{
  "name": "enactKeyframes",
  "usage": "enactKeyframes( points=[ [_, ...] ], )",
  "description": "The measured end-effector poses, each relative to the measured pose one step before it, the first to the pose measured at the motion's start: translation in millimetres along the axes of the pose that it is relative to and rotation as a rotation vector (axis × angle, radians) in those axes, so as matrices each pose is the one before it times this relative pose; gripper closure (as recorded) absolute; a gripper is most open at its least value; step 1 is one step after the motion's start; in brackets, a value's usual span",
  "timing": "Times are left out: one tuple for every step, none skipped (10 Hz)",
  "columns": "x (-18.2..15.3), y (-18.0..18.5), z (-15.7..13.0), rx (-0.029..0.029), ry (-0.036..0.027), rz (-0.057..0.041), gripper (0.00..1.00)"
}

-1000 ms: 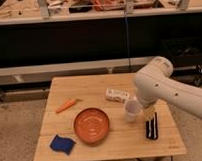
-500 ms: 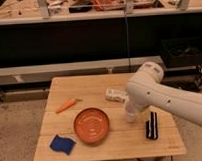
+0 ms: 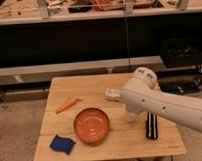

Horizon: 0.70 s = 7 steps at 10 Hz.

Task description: Drag the ceramic bowl in a circle

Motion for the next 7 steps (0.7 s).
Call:
enactKeyframes(
  points=[
    [-2.11, -0.47, 0.86, 0.00474, 0.00322, -0.01229, 0.2],
    [-1.78, 1.5, 0.71, 0.00348, 0.00587, -0.02513, 0.2],
    [-2.29, -0.93, 0.06, 0.00409, 0.0008, -0.02269, 0.2],
    [-2.75, -0.93, 0.05, 0.00313, 0.00081, -0.03215, 0.2],
    [-3.88, -1.74, 0.42, 0.00404, 0.00081, -0.0403, 0.2],
    [-2.41, -0.75, 0.49, 0.00228, 0.00027, -0.02717, 0.2],
    [-1.43, -0.46, 0.27, 0.00247, 0.00067, -0.01654, 0.2]
  ],
)
